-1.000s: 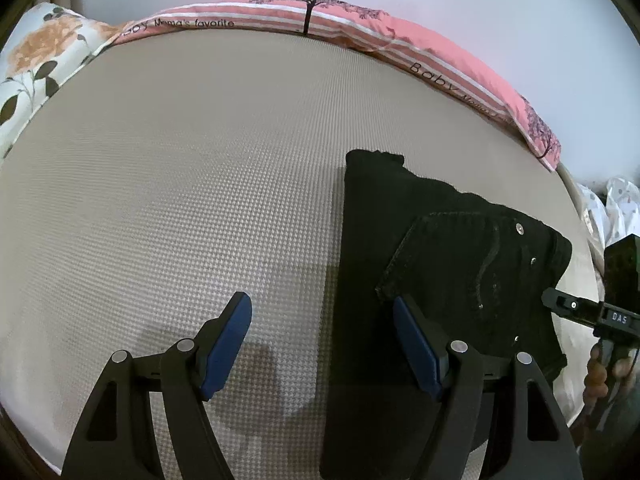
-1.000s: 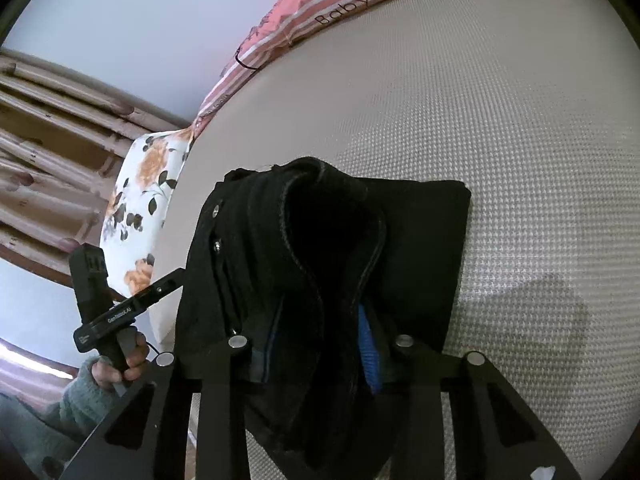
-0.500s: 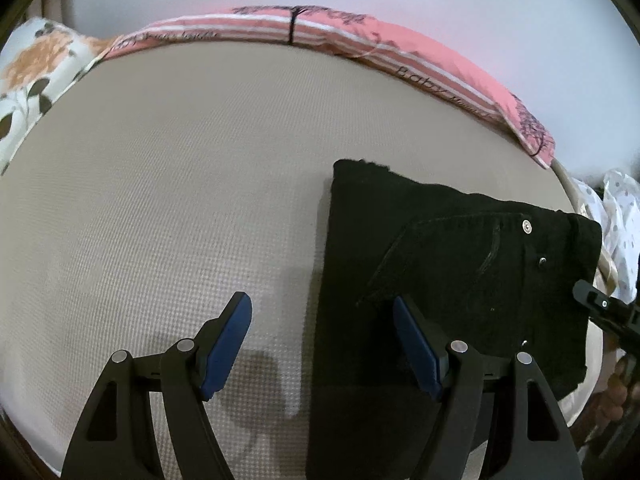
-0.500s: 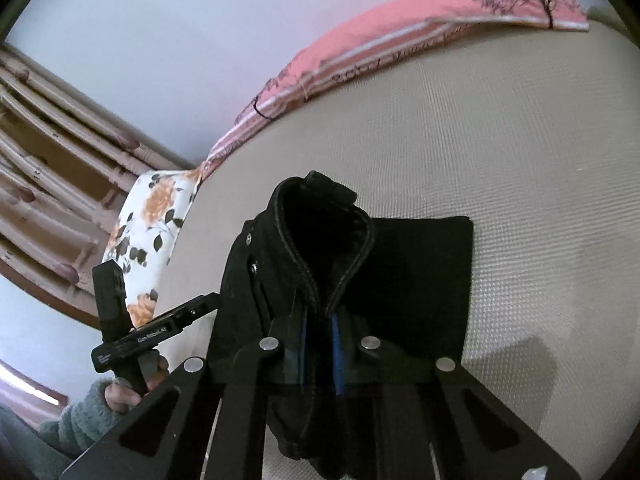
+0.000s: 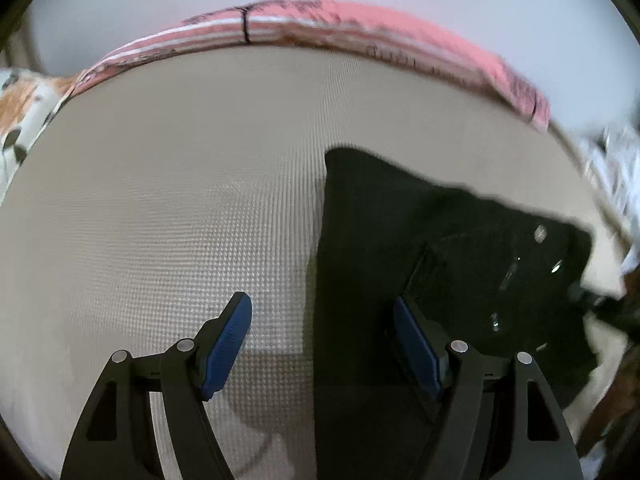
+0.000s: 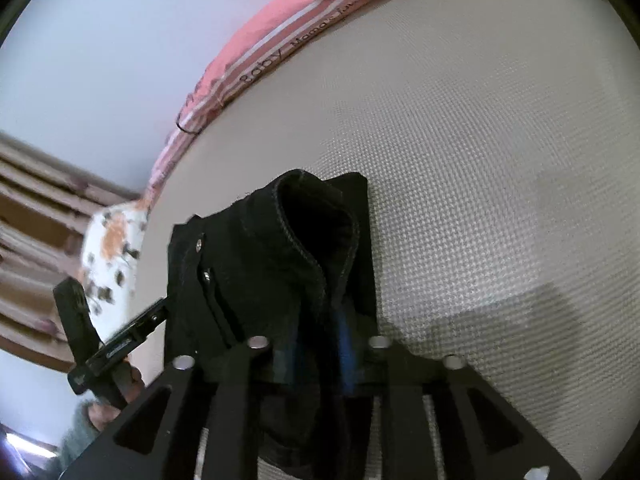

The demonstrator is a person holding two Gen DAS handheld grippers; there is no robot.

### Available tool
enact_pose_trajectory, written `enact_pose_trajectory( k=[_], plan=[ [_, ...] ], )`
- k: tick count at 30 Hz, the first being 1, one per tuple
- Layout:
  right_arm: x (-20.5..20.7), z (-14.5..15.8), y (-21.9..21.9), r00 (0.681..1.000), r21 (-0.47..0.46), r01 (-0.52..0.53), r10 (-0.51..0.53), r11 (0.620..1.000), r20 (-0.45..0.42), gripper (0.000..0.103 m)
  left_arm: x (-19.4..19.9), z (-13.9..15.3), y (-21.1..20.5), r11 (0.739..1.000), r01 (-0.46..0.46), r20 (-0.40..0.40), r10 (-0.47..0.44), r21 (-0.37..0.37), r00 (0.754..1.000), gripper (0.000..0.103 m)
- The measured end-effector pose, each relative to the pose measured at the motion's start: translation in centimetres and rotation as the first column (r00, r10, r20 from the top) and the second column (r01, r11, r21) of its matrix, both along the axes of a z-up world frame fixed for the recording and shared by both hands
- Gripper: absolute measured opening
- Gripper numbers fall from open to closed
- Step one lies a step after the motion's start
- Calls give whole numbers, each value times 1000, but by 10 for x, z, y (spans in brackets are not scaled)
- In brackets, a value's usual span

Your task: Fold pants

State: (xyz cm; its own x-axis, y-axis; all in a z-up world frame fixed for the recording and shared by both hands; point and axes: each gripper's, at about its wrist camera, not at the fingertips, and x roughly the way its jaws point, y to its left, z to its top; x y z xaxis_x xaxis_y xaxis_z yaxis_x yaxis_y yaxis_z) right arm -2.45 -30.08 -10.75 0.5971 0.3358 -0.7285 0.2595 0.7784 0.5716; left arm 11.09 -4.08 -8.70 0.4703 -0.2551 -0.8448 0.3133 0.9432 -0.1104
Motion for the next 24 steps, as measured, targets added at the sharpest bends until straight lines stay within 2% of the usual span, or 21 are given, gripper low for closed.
enact_pose_trajectory(
  k=[4,15,16,20,24],
  plan=[
    [-5,12,3,1000,-76,11,-12,997,-7,35,1,-5,-4,1000,6,-2,-6,22,1000,74],
    [-39,29,26,1000,-66,-26,25,997,-8,35,-34,-3,-2,998,63,-42,-63,-7,997,74],
    [-40,27,28,999,-60,-32,31,998,-14,33,-37,-3,-3,998,69,-44,-69,-7,997,74],
    [-43,22,42,997,-95,-64,61,993,-38,13,-48,-2,-4,997,80,-35,-80,7,996,74],
    [-53,38,49,996,-125,-94,95,988,-2,9,-55,3,-3,996,87,-34,-87,9,996,74]
  ],
)
